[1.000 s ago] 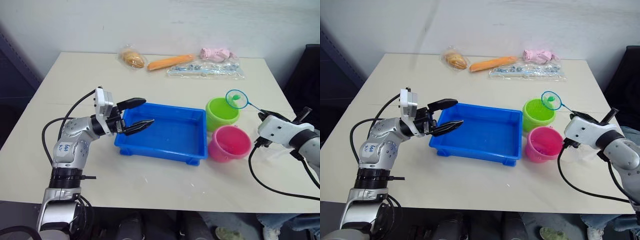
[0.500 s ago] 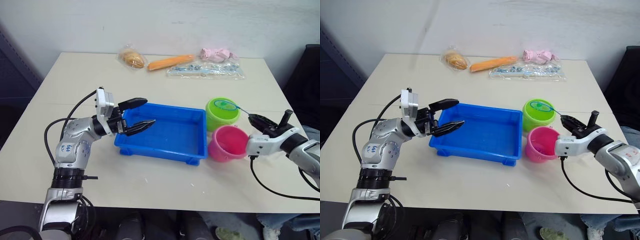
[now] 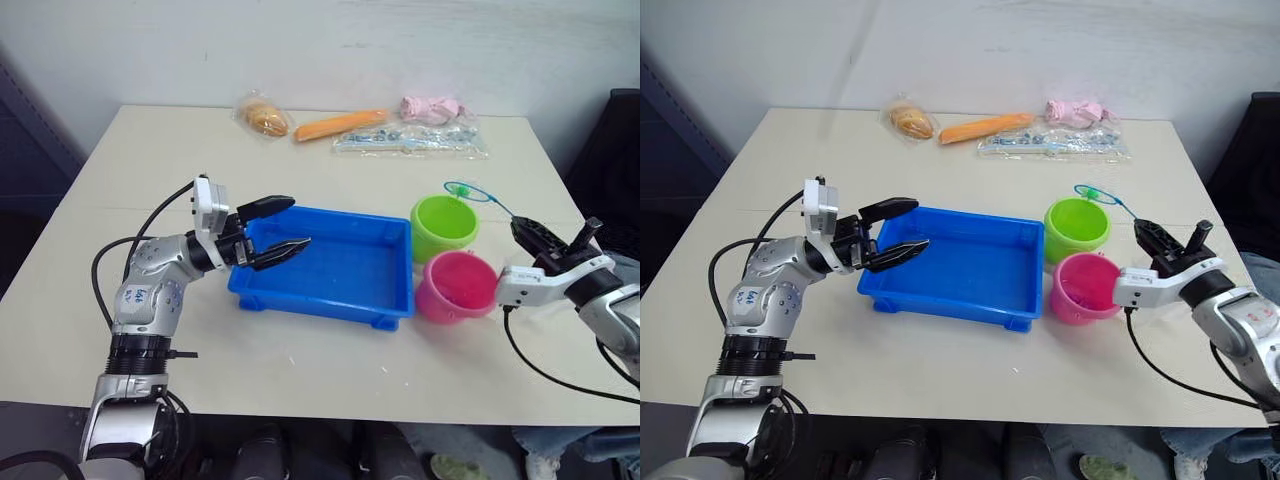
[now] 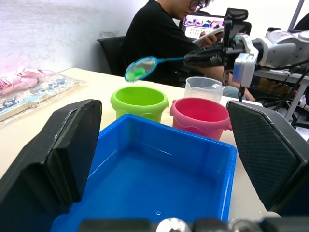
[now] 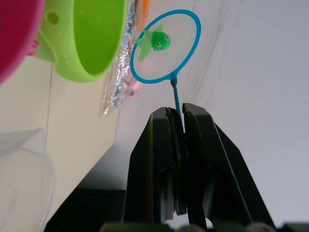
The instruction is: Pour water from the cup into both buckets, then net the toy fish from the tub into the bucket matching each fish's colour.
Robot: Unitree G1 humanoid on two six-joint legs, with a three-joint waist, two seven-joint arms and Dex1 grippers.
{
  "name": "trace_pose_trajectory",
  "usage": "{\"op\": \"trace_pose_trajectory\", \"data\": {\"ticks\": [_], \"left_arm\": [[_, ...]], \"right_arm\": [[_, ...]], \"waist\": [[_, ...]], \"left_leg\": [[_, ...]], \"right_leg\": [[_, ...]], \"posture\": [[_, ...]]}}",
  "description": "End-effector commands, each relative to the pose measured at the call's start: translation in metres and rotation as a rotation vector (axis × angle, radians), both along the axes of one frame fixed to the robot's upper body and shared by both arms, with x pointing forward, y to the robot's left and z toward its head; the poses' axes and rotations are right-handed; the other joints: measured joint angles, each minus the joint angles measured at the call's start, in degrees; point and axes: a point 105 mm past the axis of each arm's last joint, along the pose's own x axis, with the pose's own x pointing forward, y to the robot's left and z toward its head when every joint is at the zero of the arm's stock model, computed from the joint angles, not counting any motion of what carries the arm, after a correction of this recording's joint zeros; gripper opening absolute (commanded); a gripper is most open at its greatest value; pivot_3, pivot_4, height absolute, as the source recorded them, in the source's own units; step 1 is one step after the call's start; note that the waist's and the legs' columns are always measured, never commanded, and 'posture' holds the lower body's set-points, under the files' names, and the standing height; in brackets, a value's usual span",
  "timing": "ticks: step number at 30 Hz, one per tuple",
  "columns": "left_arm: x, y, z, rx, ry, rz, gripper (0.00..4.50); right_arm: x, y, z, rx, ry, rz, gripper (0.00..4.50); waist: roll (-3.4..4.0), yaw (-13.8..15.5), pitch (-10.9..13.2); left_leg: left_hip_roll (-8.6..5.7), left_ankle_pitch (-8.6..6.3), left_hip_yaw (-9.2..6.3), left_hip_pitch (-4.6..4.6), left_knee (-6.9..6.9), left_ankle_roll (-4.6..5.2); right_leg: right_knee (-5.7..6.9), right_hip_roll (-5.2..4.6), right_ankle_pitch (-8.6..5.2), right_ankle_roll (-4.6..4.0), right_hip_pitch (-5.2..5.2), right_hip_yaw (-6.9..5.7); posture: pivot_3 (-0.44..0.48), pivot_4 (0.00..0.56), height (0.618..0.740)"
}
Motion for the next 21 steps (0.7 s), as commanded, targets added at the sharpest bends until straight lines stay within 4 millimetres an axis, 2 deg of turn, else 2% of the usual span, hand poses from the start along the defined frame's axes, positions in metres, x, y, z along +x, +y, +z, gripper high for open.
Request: {"op": "trace_pose_trajectory", "data": {"ticks": [1,6,7,9,13,16,18,21], "left_arm": [[-0.003,-0.003,0.010,-0.005,-0.048,-0.012,4.45],[-0.004,-0.001,0.009,-0.002,-0.041,-0.008,4.45],[-0.004,-0.001,0.009,-0.002,-0.041,-0.007,4.45],[-0.005,0.001,0.010,0.003,-0.040,-0.007,4.45],[-0.009,0.012,0.011,0.018,-0.032,-0.025,4.45],[-0.014,0.020,0.011,0.045,-0.031,-0.053,4.45],[-0.021,0.030,0.013,0.081,-0.065,-0.080,4.45],[-0.035,0.045,0.021,0.105,-0.104,-0.126,4.45]], "right_arm": [[0.000,0.000,0.021,0.024,-0.076,-0.012,0.00],[0.001,-0.003,0.024,0.057,-0.072,-0.025,0.00],[0.002,-0.005,0.030,0.102,-0.088,-0.036,0.00],[0.004,-0.002,0.045,0.309,-0.088,-0.013,0.00],[-0.003,0.038,0.048,0.794,0.219,0.215,0.00],[-0.009,0.052,0.061,1.047,0.359,0.310,0.00],[-0.019,0.073,0.065,1.170,0.532,0.403,0.00],[-0.032,0.100,0.069,1.229,0.727,0.492,0.00]], "waist": [[0.00,-0.01,0.00],[0.00,-0.03,0.00],[0.00,-0.05,0.00],[0.00,-0.21,0.00],[0.00,-0.34,0.00],[0.00,-0.12,0.00],[0.00,-0.05,0.00],[0.00,-0.06,0.00]], "left_leg": [[-0.04,0.00,0.01,0.00,0.00,0.00],[-0.04,0.00,0.00,0.03,0.02,0.00],[-0.04,0.00,0.00,0.03,0.02,0.00],[-0.02,0.00,0.00,0.03,0.02,0.00],[0.07,0.01,-0.11,0.10,0.04,-0.01],[0.18,0.01,-0.22,0.10,0.04,-0.01],[0.29,0.00,-0.36,0.10,0.05,0.01],[0.29,-0.02,-0.50,0.09,0.05,0.05]], "right_leg": [[0.01,-0.03,0.00,0.00,0.00,0.01],[0.04,-0.02,0.00,0.00,0.01,0.02],[0.04,-0.02,0.00,0.00,0.00,0.02],[0.05,-0.01,0.00,0.00,0.01,0.02],[0.14,0.09,0.00,0.00,0.06,0.05],[0.33,0.16,0.01,-0.02,0.08,0.03],[0.37,0.08,0.01,-0.02,0.07,0.07],[0.37,0.04,0.01,-0.03,0.07,0.06]], "posture": [[0.000,0.150,0.740],[0.000,0.150,0.740],[0.000,0.150,0.740],[0.000,0.150,0.740],[0.000,0.150,0.740],[0.000,0.150,0.740],[0.000,0.150,0.740],[0.000,0.150,0.740]]}}
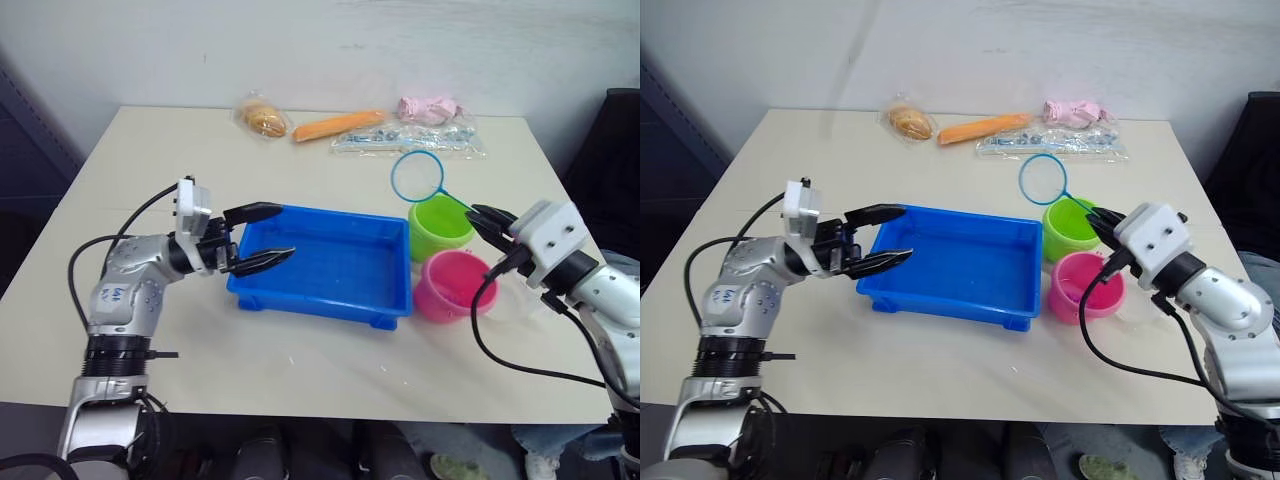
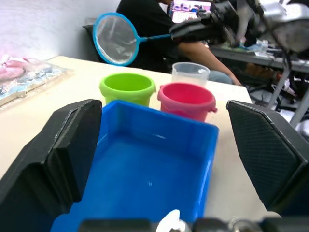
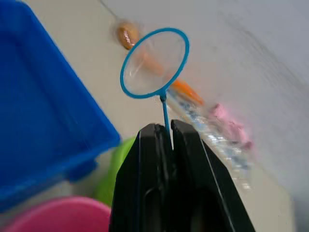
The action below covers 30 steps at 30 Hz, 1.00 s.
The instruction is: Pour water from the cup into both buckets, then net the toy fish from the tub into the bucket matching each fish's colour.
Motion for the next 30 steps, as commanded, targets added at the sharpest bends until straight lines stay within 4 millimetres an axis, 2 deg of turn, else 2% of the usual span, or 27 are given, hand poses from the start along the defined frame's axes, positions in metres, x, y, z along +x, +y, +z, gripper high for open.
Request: {"op": "trace_pose_trajectory", "data": {"ticks": [1,4,7,10,12,17,22,30], "left_arm": [[-0.023,0.018,0.021,0.023,-0.086,-0.091,4.45],[-0.041,0.037,0.025,0.089,-0.013,-0.149,4.45],[-0.051,0.051,0.022,0.161,0.031,-0.162,4.45],[-0.065,0.060,0.004,0.295,0.069,-0.200,4.45],[-0.072,0.061,-0.009,0.352,0.099,-0.225,4.45],[-0.084,0.050,-0.032,0.361,0.123,-0.282,4.45],[-0.094,0.044,-0.048,0.368,0.135,-0.285,4.45],[-0.098,0.044,-0.050,0.355,0.134,-0.251,4.45]], "right_arm": [[-0.024,0.035,0.014,0.071,0.102,0.213,0.00],[-0.051,0.065,0.000,0.045,0.221,0.419,0.00],[-0.070,0.078,-0.022,0.019,0.345,0.521,0.00],[-0.082,0.088,-0.054,-0.083,0.401,0.563,0.00],[-0.077,0.091,-0.071,-0.157,0.371,0.547,0.00],[-0.068,0.097,-0.112,-0.121,0.458,0.536,0.00],[-0.076,0.116,-0.147,-0.059,0.576,0.598,0.00],[-0.067,0.126,-0.181,-0.058,0.614,0.560,0.00]], "waist": [[0.00,0.04,0.00],[0.00,0.03,0.00],[0.00,0.09,0.00],[-0.02,0.20,-0.01],[-0.09,0.07,-0.05],[-0.12,0.03,-0.07],[-0.12,-0.10,-0.07],[-0.13,-0.05,-0.08]], "left_leg": [[0.01,-0.01,-0.02,-0.01,0.00,0.02],[0.00,-0.05,-0.08,-0.05,-0.04,0.08],[0.01,-0.08,-0.09,-0.07,-0.07,0.12],[-0.10,-0.12,-0.08,-0.09,-0.06,0.21],[-0.12,-0.14,-0.01,-0.08,-0.05,0.25],[-0.09,-0.13,0.03,-0.06,-0.05,0.23],[-0.06,-0.13,0.08,-0.06,-0.06,0.22],[-0.05,-0.13,0.11,0.00,-0.05,0.21]], "right_leg": [[-0.02,0.00,0.00,-0.01,0.00,-0.02],[-0.05,-0.02,-0.02,-0.03,-0.01,-0.04],[-0.11,-0.02,-0.02,-0.03,-0.01,-0.06],[-0.17,-0.12,-0.02,-0.03,0.01,-0.06],[-0.37,-0.15,-0.02,-0.03,0.00,-0.01],[-0.39,-0.11,-0.02,-0.03,-0.04,-0.02],[-0.35,-0.10,-0.02,-0.04,-0.10,0.00],[-0.30,-0.13,-0.03,-0.06,-0.08,0.02]], "posture": [[0.000,0.150,0.740],[0.000,0.150,0.740],[0.000,0.150,0.740],[0.000,0.150,0.740],[0.000,0.150,0.740],[0.000,0.150,0.740],[0.000,0.150,0.740],[0.000,0.150,0.740]]}}
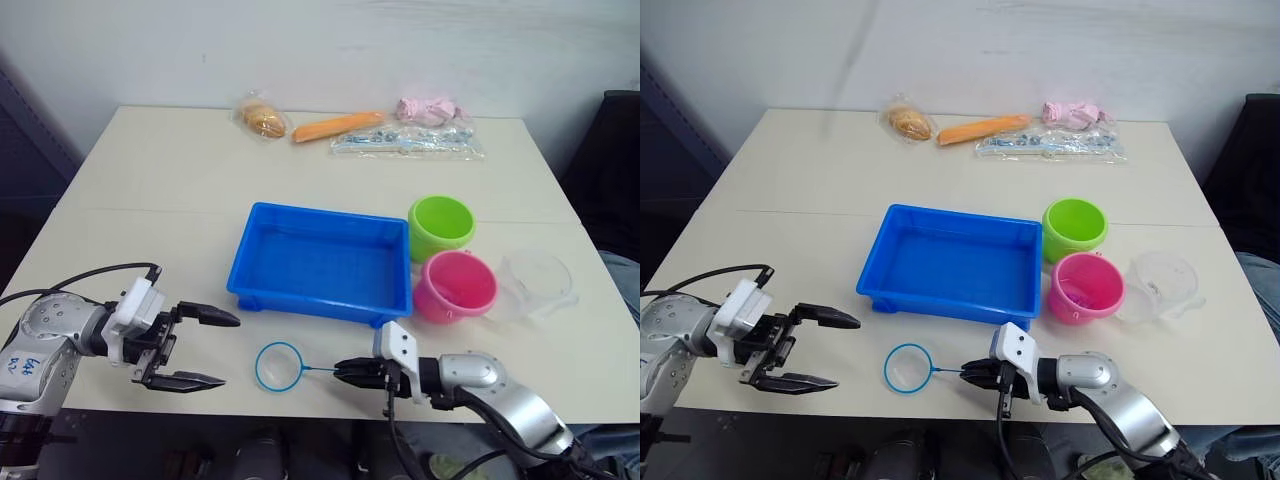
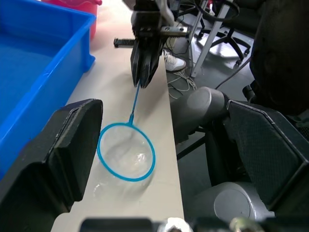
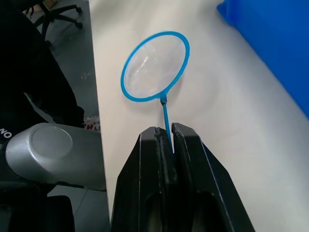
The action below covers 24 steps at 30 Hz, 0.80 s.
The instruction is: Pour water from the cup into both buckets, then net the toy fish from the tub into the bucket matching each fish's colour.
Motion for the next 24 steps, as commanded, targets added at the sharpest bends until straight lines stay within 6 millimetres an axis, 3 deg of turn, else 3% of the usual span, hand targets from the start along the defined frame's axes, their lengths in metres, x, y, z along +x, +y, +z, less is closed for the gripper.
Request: {"op": "trace_pose_trajectory", "data": {"ticks": [1,6,10,16,24], "left_arm": [[-0.003,-0.003,0.011,-0.001,-0.053,-0.050,4.45],[0.002,-0.005,0.015,-0.009,-0.067,-0.054,4.45],[0.005,-0.003,0.017,-0.007,-0.075,-0.047,4.50],[0.013,0.000,0.023,-0.032,-0.068,0.030,4.50],[0.020,0.029,0.007,0.081,-0.111,0.198,4.50]], "right_arm": [[0.007,0.002,-0.003,-0.011,-0.046,-0.005,0.00],[0.014,0.001,-0.006,0.008,-0.018,-0.004,0.00],[0.009,-0.001,0.000,0.034,0.008,0.013,1.58],[0.006,-0.022,0.009,0.023,-0.034,-0.030,4.46],[-0.029,-0.065,0.061,-0.007,-0.123,-0.024,4.46]], "waist": [[0.00,0.07,0.00],[0.00,0.04,0.00],[0.00,0.01,0.00],[0.00,0.09,0.00],[-0.02,0.19,-0.01]], "left_leg": [[0.00,0.00,0.00,0.00,0.00,0.00],[0.00,0.00,0.01,0.01,0.00,-0.01],[0.01,0.00,0.01,0.01,0.00,-0.01],[0.00,0.00,0.01,0.00,0.00,-0.01],[0.03,-0.01,0.00,0.02,-0.02,-0.01]], "right_leg": [[0.00,0.00,0.00,0.00,0.00,0.00],[0.02,0.01,0.00,-0.01,0.00,0.00],[0.04,0.02,0.00,-0.01,-0.01,0.00],[0.11,0.00,0.00,-0.01,0.00,0.00],[-0.02,0.03,0.00,-0.01,0.01,-0.01]], "posture": [[0.000,0.150,0.740],[0.000,0.150,0.740],[0.000,0.150,0.740],[0.000,0.150,0.740],[0.000,0.150,0.740]]}}
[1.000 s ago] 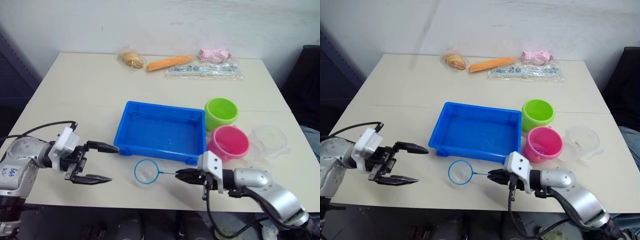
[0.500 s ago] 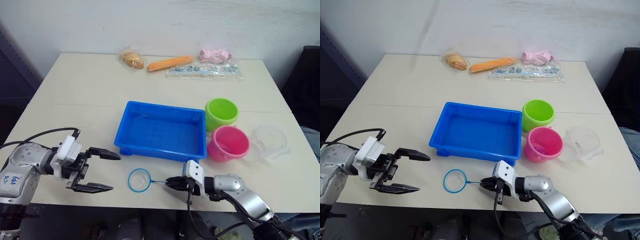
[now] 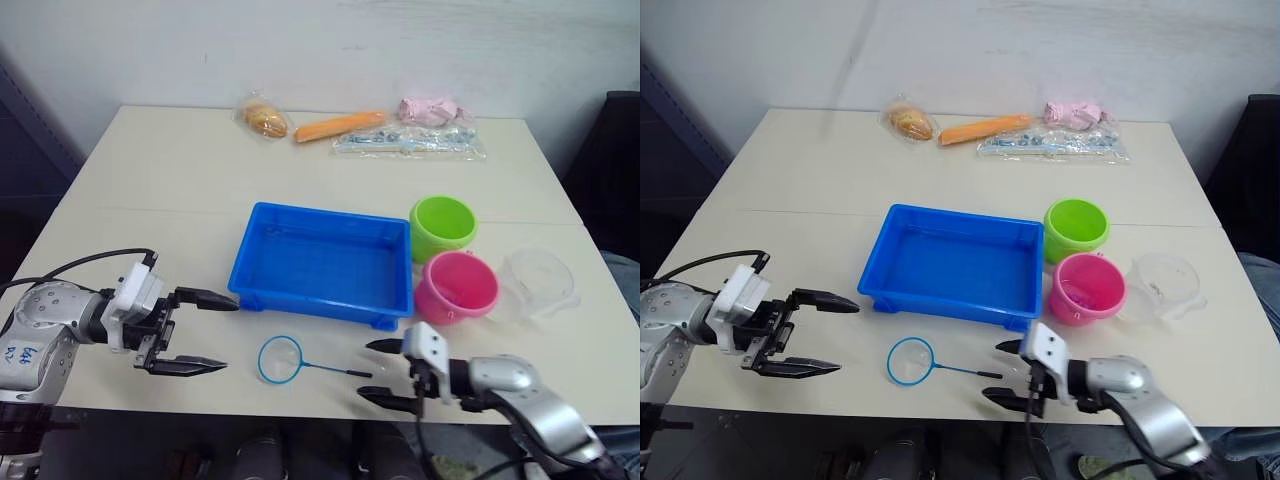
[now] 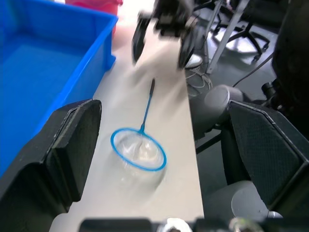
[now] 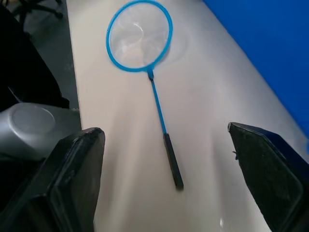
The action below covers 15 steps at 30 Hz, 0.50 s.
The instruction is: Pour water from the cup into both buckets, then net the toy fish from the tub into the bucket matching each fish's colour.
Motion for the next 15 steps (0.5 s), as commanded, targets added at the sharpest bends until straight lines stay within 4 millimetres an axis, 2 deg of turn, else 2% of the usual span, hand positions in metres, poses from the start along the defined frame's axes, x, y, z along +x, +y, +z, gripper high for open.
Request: {"op": "trace_pose_trajectory", "data": {"ticks": [1,4,6,8,11,15], "left_arm": [[0.007,0.027,0.004,0.066,-0.087,0.130,4.50],[0.010,0.053,0.003,0.101,-0.110,0.246,4.50],[0.012,0.072,0.003,0.133,-0.142,0.343,4.50],[0.014,0.083,0.002,0.152,-0.158,0.408,4.50],[0.017,0.093,-0.003,0.165,-0.173,0.461,4.50],[0.022,0.098,-0.017,0.177,-0.162,0.496,4.50]], "right_arm": [[-0.022,-0.014,0.040,0.017,-0.076,0.011,4.46],[-0.035,-0.031,0.059,0.016,-0.139,-0.042,4.46],[-0.039,-0.053,0.078,0.025,-0.237,-0.135,4.46],[-0.042,-0.071,0.087,-0.004,-0.274,-0.212,4.46],[-0.046,-0.093,0.100,0.005,-0.316,-0.294,4.46],[-0.049,-0.126,0.103,-0.146,-0.406,-0.292,4.46]], "waist": [[0.02,0.14,0.01],[-0.09,0.21,-0.06],[-0.13,0.26,-0.08],[-0.17,0.16,-0.11],[-0.17,0.16,-0.11],[-0.16,0.15,-0.10]], "left_leg": [[0.01,0.00,-0.01,0.00,0.00,0.00],[0.01,0.00,-0.06,0.01,-0.05,0.00],[0.02,-0.01,-0.07,0.00,-0.05,0.00],[0.01,-0.04,-0.04,0.08,-0.05,0.04],[0.01,-0.22,-0.03,0.17,-0.05,0.29],[0.04,-0.26,-0.05,0.26,-0.07,0.24]], "right_leg": [[0.03,0.00,0.00,0.00,0.00,-0.01],[-0.03,0.01,0.00,-0.01,0.02,-0.05],[-0.06,0.01,0.00,-0.01,0.04,-0.06],[-0.08,-0.02,0.00,0.00,0.12,-0.03],[-0.14,-0.06,0.04,-0.03,0.25,-0.03],[-0.18,-0.03,0.04,-0.03,0.36,-0.04]], "posture": [[0.000,0.150,0.740],[0.000,0.150,0.740],[0.000,0.150,0.740],[0.000,0.150,0.740],[0.000,0.150,0.740],[0.000,0.150,0.740]]}}
